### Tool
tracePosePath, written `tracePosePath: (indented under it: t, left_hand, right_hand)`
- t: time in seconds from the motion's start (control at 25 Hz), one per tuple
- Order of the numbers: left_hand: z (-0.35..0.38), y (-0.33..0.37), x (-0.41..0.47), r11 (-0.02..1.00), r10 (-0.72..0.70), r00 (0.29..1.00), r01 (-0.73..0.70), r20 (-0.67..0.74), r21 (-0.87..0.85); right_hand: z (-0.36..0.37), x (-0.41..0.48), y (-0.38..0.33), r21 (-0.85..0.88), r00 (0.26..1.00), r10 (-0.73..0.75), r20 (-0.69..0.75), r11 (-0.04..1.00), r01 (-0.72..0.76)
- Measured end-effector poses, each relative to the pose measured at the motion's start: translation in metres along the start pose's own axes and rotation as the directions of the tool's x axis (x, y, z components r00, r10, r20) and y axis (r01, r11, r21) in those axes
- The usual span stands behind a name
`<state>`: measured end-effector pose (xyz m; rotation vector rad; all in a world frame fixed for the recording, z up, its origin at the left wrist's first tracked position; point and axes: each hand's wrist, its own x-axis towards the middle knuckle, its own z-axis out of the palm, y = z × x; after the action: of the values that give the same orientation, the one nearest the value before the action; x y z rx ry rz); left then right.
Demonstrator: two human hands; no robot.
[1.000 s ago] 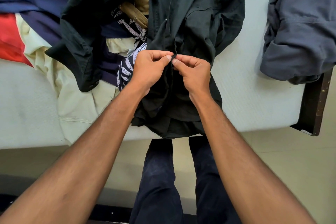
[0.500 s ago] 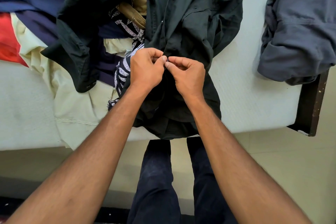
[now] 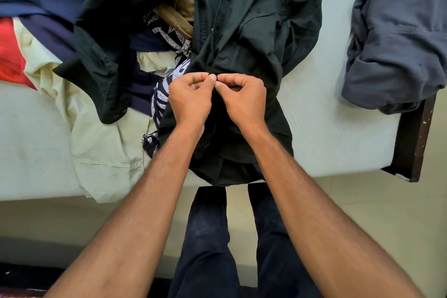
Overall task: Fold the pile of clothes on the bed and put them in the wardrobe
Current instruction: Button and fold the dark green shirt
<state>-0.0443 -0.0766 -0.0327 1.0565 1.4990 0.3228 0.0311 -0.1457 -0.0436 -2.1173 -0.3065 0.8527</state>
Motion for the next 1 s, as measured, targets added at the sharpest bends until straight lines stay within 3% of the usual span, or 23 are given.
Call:
tracePosePath:
  t: [0.24,0.44,0.72,1.0]
  left_hand:
    - [0.006,0.004,-0.003,0.981,0.036,0.999,-0.035,0.0,0.191]
    - [-0.005,-0.002,0.009,0.991,-0.034,0.986,0.013,0.161,0.13]
    - [-0.002,-0.003,0.005,0.992,0.005,0.993,-0.02,0.12,0.128]
    - [0.007,-0.002,0.0,0.979,0.075,0.996,-0.081,0.037,0.185]
  right_hand:
    - [0.005,-0.011,0.006,0.153,0.998,0.064,-0.005,0.986,-0.062]
    - [0.001,-0.012,0.004,0.282,0.987,0.155,0.047,0.946,-0.162]
    - [-0.003,-0.01,0.006,0.333,0.969,0.218,0.112,0.911,-0.243]
    - [0.0,-0.004,0.007,0.221,0.993,0.093,0.07,0.97,-0.106]
